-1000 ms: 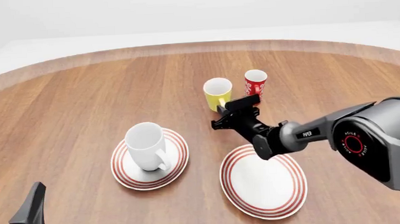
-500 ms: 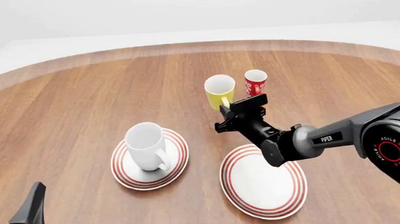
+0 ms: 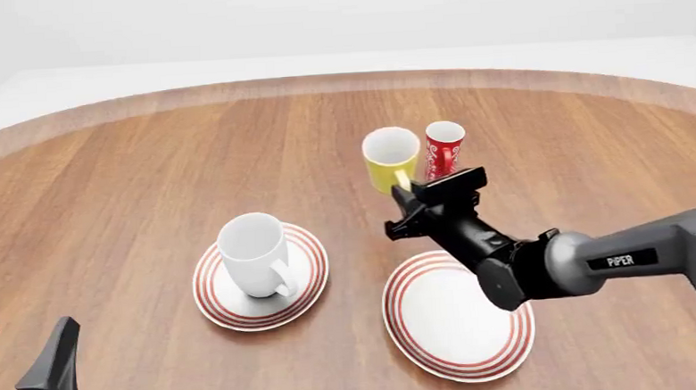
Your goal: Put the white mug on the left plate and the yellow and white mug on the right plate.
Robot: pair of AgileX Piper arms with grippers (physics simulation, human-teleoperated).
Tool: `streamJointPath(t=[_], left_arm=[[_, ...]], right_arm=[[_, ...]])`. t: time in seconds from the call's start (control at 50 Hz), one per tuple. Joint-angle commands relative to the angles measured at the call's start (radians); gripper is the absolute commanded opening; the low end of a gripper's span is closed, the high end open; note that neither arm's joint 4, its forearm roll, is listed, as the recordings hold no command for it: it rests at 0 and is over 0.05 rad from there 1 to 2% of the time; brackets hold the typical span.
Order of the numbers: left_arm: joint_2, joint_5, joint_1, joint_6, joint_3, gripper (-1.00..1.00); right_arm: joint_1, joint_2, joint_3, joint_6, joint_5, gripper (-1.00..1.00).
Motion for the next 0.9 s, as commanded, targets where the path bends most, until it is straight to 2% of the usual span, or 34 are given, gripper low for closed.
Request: streamJointPath(t=[0.02, 0.16, 0.4, 0.9], left_arm=[[0.000, 0.000, 0.000, 0.000, 0.000, 1.00], [0.000, 0.000, 0.000, 0.000, 0.000, 1.00], [0.000, 0.000, 0.000, 0.000, 0.000, 1.00], [0.000, 0.000, 0.000, 0.000, 0.000, 1.00]], right_arm=[[0.000, -0.095, 0.088, 0.001, -0.014, -1.00], [0.003, -0.184, 0.162, -0.007, -0.009, -1.00], [0.012, -0.322, 0.294, 0.012, -0.029, -1.00], [0.008, -0.539, 0.459, 0.015, 0.002, -1.00]])
